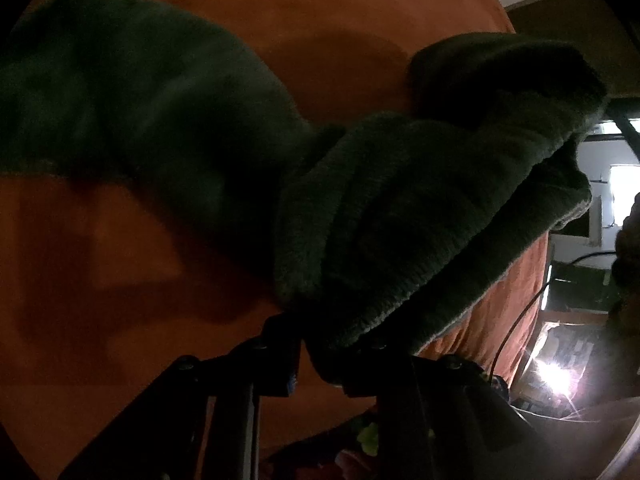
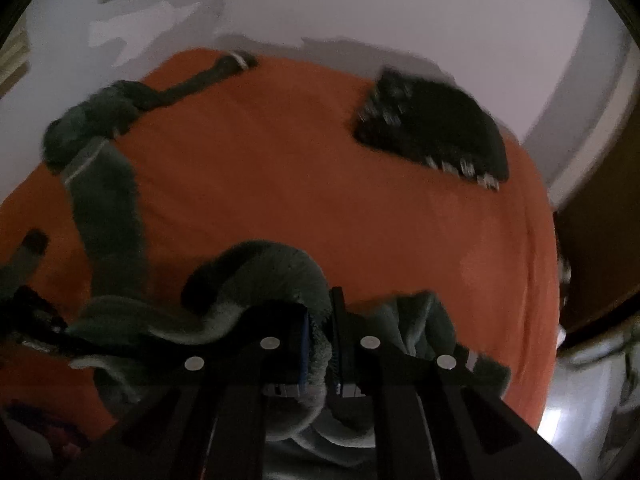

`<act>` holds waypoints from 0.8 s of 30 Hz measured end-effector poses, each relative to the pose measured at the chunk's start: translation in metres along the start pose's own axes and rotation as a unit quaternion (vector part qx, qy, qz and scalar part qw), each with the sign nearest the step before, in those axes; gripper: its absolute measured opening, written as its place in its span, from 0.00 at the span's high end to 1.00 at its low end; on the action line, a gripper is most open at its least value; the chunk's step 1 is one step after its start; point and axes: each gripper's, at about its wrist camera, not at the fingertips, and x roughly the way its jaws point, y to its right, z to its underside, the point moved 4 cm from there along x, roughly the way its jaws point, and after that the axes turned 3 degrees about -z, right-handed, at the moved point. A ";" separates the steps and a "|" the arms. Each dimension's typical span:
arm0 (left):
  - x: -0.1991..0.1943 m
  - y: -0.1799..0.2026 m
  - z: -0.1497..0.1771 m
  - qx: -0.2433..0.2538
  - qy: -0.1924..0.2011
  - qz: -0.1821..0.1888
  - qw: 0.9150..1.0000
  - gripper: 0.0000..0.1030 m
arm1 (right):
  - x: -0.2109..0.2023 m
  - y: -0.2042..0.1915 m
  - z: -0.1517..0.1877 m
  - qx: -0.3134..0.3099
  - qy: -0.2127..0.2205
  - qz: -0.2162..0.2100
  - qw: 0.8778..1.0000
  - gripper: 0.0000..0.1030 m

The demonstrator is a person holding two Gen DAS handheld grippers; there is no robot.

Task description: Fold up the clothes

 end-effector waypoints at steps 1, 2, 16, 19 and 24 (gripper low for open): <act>0.002 0.000 0.000 0.001 -0.001 -0.001 1.000 0.85 | 0.009 0.007 0.004 0.014 -0.011 -0.002 1.000 0.92; 0.003 -0.001 -0.001 0.002 -0.002 -0.002 1.000 0.85 | 0.020 0.014 0.008 0.028 -0.022 -0.005 0.999 0.92; 0.033 -0.019 -0.013 -0.043 -0.050 -0.006 0.998 0.56 | 0.094 0.025 0.023 0.026 -0.105 -0.052 0.993 0.48; 0.037 -0.020 -0.017 -0.043 -0.050 -0.009 0.998 0.49 | 0.103 0.019 0.016 -0.002 -0.102 -0.056 0.993 0.39; 0.034 -0.012 -0.021 -0.029 -0.028 0.015 0.999 0.86 | 0.110 0.011 0.004 -0.053 -0.092 -0.018 0.994 0.85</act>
